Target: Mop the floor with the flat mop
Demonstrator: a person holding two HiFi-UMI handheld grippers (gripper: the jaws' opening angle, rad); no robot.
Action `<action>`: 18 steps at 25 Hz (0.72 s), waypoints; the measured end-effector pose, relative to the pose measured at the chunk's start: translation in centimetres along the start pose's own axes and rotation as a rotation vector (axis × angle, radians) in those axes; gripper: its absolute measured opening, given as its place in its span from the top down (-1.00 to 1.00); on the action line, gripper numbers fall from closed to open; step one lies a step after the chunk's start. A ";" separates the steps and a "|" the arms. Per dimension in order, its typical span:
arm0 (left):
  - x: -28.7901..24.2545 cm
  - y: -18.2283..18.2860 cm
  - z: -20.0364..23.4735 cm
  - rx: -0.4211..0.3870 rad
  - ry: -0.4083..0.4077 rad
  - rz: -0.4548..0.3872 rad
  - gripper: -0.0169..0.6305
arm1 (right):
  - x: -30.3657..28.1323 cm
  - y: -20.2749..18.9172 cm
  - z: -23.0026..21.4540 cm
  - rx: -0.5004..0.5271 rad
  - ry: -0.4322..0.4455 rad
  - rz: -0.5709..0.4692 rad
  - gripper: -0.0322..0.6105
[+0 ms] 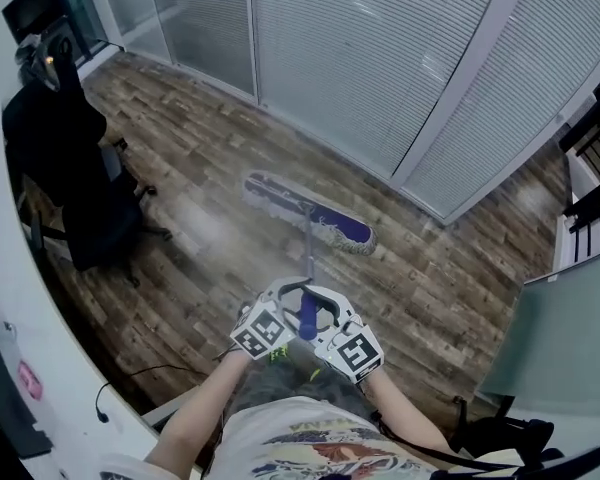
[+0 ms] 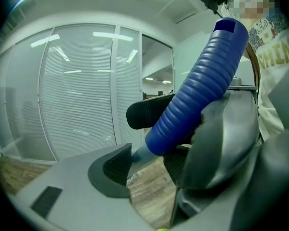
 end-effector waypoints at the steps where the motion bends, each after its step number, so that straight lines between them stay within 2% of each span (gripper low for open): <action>1: 0.2 -0.1 -1.5 0.001 0.010 0.000 0.37 | 1.1 -0.1 0.9 0.004 0.013 0.003 0.26; 5: 0.0 -0.4 -8.6 -0.036 0.045 0.015 0.37 | 6.7 -1.0 4.2 0.047 0.079 0.019 0.26; 11: -2.5 0.7 -19.9 -0.217 0.047 -0.019 0.37 | 17.4 -2.1 7.7 0.094 0.163 0.014 0.26; 14: -3.4 1.3 -24.2 -0.232 0.038 -0.040 0.39 | 21.8 -2.3 9.2 0.034 0.185 0.010 0.26; 18: -4.3 1.6 -29.2 -0.231 0.068 -0.040 0.45 | 26.3 -2.9 10.6 0.124 0.236 0.006 0.26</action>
Point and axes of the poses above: the fingertips, and each gripper's own axes: x backward along the fingers, z to its left, y out of its top, the point moved 8 cm from there along x, backward along the fingers, and after that the axes turned 12 degrees about -y, right-handed, at the moved point
